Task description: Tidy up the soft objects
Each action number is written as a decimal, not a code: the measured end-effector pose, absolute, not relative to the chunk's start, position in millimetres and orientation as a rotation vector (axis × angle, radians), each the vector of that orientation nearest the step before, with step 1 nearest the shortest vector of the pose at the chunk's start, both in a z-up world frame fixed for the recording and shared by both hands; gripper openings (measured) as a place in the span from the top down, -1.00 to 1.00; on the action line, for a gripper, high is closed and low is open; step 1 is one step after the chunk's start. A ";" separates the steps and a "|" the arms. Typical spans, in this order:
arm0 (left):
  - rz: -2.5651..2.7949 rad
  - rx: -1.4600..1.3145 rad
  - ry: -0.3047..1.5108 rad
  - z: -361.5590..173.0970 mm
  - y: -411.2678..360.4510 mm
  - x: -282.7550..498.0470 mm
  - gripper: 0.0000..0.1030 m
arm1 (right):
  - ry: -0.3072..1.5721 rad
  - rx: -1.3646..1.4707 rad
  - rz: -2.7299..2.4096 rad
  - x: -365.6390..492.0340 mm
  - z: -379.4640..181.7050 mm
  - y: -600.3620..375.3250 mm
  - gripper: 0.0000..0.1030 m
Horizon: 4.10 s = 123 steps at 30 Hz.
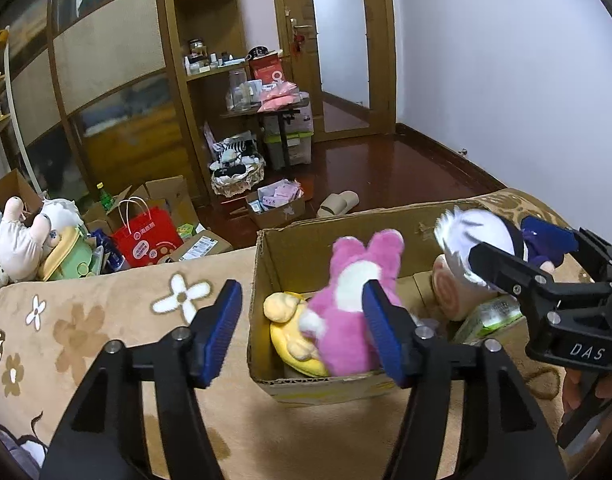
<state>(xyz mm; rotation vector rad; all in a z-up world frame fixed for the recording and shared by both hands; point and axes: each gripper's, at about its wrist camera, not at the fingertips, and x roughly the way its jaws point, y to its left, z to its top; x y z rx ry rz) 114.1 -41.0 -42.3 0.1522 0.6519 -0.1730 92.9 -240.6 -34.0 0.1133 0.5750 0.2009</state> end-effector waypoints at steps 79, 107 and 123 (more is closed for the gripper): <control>-0.059 0.147 0.473 21.8 20.7 -50.0 -0.94 | 0.393 0.098 0.118 -79.9 44.3 -280.7 -1.00; -0.074 0.142 0.499 10.9 17.7 -42.8 -0.94 | 0.417 0.096 0.094 -70.8 27.6 -278.8 -1.00; -0.074 0.142 0.494 12.2 22.5 -45.7 -0.94 | 0.426 0.089 0.094 -72.1 19.0 -277.7 -1.00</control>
